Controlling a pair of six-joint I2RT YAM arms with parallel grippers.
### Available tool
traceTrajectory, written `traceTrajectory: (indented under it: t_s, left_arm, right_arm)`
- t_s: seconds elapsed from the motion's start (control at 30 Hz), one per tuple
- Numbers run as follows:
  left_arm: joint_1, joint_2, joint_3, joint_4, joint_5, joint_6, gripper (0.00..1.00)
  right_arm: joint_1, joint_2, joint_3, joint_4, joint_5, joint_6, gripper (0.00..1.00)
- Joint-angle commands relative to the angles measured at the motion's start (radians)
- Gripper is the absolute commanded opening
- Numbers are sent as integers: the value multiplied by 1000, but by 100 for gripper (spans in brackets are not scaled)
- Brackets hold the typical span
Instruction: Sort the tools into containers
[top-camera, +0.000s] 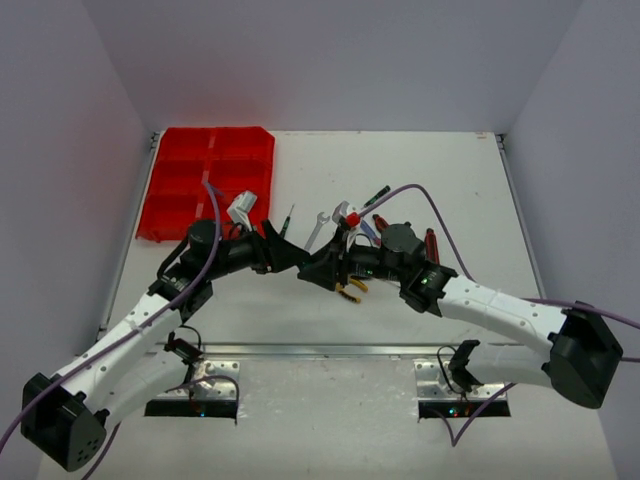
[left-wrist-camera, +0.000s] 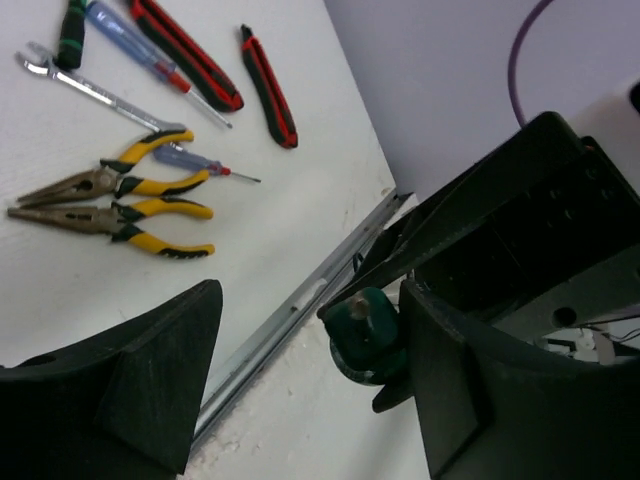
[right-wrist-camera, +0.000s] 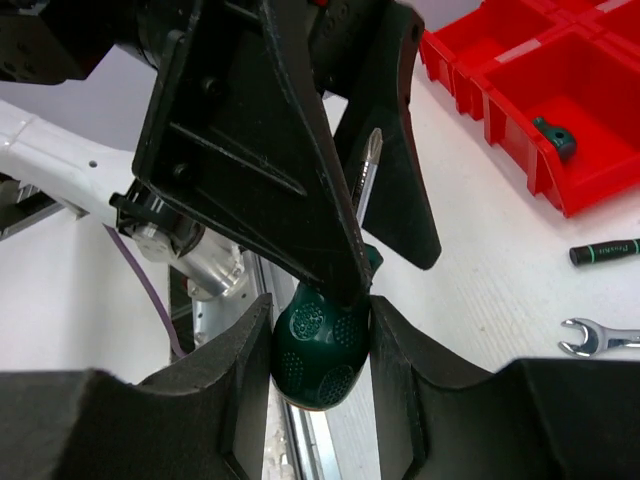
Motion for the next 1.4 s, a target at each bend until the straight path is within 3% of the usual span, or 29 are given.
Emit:
traceTrajectory:
  t_s: [0.0, 0.03, 0.13, 0.3, 0.4, 0.5, 0.57, 0.73, 0.83, 0.97, 1.07, 1.23, 1.37]
  left_arm:
    - [-10, 4, 6, 169, 70, -59, 42]
    - [-12, 8, 5, 185, 84, -67, 40]
    - [-20, 23, 8, 198, 102, -74, 1]
    - [-20, 1, 27, 180, 85, -74, 0]
    - [-19, -16, 51, 118, -3, -59, 0]
    - [-19, -16, 96, 56, -95, -44, 0]
    - [-17, -8, 132, -15, -217, -26, 0]
    - [38, 70, 240, -177, -468, 16, 0]
    - [213, 114, 254, -208, -606, 6, 0]
    - [292, 213, 286, -216, -846, 1, 0]
    - [319, 310, 300, -140, -952, 19, 0]
    - [348, 517, 379, -82, -968, 24, 0]
    - [357, 624, 394, -15, -887, -4, 0]
  right_arm:
    - [1, -3, 29, 92, -63, -20, 0]
    - [1, 2, 30, 95, -65, -21, 0]
    - [1, 19, 38, 114, -75, -10, 0]
    - [1, 27, 43, 104, -38, -18, 1]
    - [-1, 30, 43, 97, -15, -23, 11]
    - [-1, 30, 35, 81, 39, -21, 67]
    - [-1, 29, 33, 38, 84, -26, 97]
    - [-1, 5, 39, -95, 264, -50, 99]
    - [-1, -36, 28, -219, 376, -53, 99]
    - [-1, -103, -13, -267, 410, -55, 99]
    - [-3, -177, -68, -300, 431, -50, 99]
    - [-4, -298, -136, -353, 481, -61, 99]
    - [-9, -336, -154, -412, 479, -50, 99]
